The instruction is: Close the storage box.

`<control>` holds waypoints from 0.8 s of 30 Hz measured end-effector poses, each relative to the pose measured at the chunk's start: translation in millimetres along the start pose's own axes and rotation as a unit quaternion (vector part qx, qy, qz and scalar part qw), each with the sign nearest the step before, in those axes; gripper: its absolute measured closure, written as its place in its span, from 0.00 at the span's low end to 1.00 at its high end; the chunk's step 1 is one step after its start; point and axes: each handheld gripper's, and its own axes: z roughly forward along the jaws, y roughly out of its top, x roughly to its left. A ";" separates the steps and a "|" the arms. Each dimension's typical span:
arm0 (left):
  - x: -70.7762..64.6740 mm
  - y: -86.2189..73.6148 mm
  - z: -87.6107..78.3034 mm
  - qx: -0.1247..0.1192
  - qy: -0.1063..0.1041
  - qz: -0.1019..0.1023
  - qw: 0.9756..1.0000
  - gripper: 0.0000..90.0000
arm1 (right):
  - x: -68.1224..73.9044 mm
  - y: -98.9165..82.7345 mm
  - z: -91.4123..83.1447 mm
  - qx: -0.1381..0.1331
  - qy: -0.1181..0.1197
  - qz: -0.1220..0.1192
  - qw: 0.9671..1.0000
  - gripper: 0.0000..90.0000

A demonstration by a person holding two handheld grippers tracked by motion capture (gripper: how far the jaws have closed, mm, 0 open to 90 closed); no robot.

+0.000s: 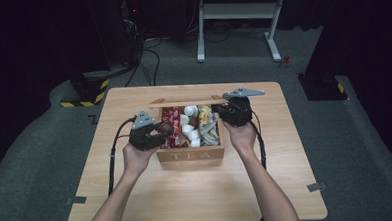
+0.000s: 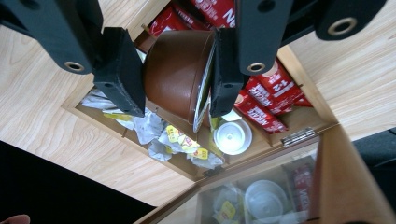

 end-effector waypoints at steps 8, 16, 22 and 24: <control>5.5 -6.6 -11.9 -0.011 0.010 -0.003 1.000 0.64 | 0.4 -0.3 0.9 0.002 -0.001 -0.001 1.000 0.98; 12.1 -12.8 -21.1 -0.014 0.019 -0.011 1.000 0.64 | 0.5 0.2 1.2 0.003 0.000 0.000 1.000 0.98; 16.4 -15.7 -30.0 -0.019 0.028 -0.008 0.999 0.64 | 0.2 -0.1 1.4 0.002 0.001 0.001 1.000 0.98; 17.6 -17.6 -32.4 -0.018 0.031 -0.011 0.999 0.64 | -0.1 -0.1 1.6 0.001 0.001 0.002 1.000 0.98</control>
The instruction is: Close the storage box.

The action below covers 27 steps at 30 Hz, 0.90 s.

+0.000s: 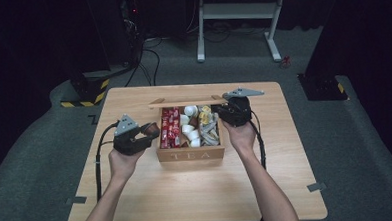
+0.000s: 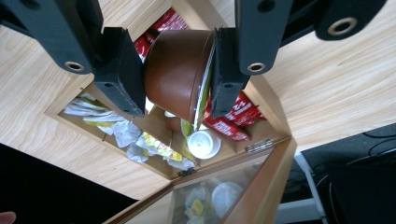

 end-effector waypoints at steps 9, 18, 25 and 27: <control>9.8 -9.2 -7.5 0.001 0.011 -0.013 1.000 0.64 | -0.3 -0.8 0.4 -0.001 0.003 0.001 1.000 0.98; 18.1 -23.5 -9.9 0.013 0.021 -0.029 0.999 0.63 | -0.4 -1.1 0.1 -0.002 0.003 0.002 1.000 0.98; 23.5 -37.1 -9.6 0.025 0.036 -0.036 0.998 0.63 | -0.3 -1.3 0.5 -0.002 0.003 0.003 1.000 0.98; 24.2 -40.1 -8.7 0.027 0.039 -0.040 0.998 0.63 | -0.2 -1.2 0.7 -0.002 0.003 0.002 1.000 0.98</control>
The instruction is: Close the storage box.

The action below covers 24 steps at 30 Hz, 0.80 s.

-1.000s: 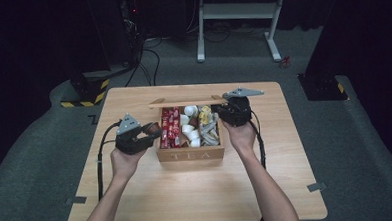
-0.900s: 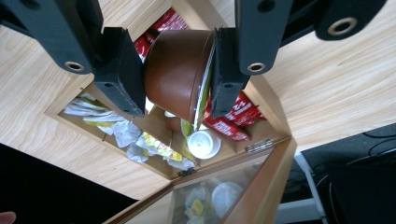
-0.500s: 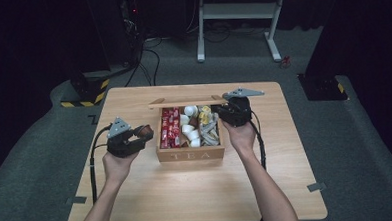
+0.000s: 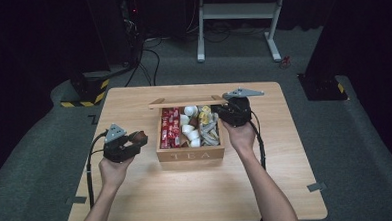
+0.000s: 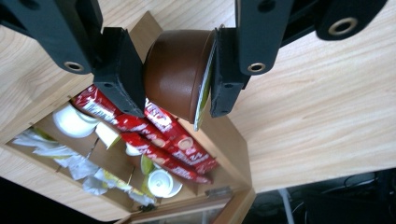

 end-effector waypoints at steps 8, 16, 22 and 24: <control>3.0 -10.7 6.8 0.009 0.004 -0.015 1.000 0.63 | 0.1 -0.1 0.0 0.000 0.000 0.000 1.000 0.98; 1.4 -18.5 17.7 0.026 0.011 -0.014 0.999 0.63 | 0.1 -0.1 0.0 0.001 -0.001 -0.001 1.000 0.98; 0.9 -27.2 27.0 0.042 0.020 -0.016 0.999 0.63 | 0.8 -0.2 -0.2 0.003 -0.003 -0.004 1.000 0.97; 1.1 -29.8 29.2 0.046 0.022 -0.015 0.999 0.63 | 0.8 -0.3 -0.2 0.003 -0.003 -0.004 1.000 0.97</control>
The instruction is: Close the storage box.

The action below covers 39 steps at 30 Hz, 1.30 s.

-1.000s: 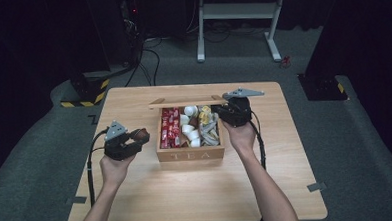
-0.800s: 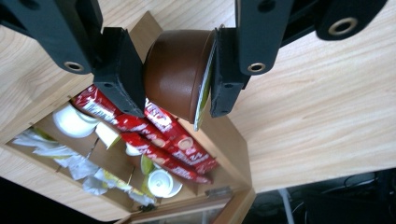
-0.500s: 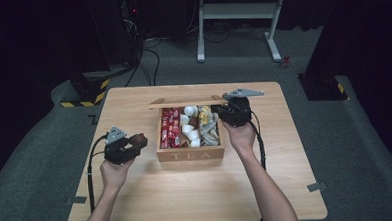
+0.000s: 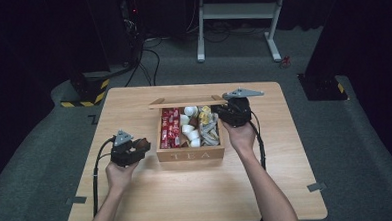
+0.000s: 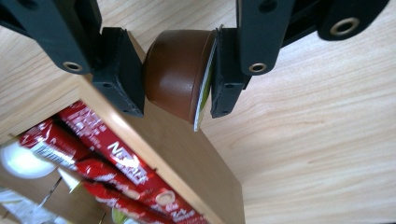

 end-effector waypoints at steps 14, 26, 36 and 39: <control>-0.5 -10.8 14.4 0.022 0.006 -0.002 1.000 0.62 | -0.1 -0.6 -0.1 0.000 0.002 0.001 1.000 0.97; -2.7 -14.0 20.9 0.033 0.015 0.002 0.999 0.60 | 1.1 -0.9 1.6 -0.001 0.005 0.002 1.000 0.97; -0.3 -15.2 21.0 0.037 0.001 -0.004 0.999 0.46 | 2.0 -1.2 3.3 0.001 0.008 0.004 1.000 0.97; -0.4 -15.2 19.4 0.034 -0.004 -0.005 0.999 0.44 | 2.2 -1.2 3.4 0.002 0.008 0.004 1.000 0.97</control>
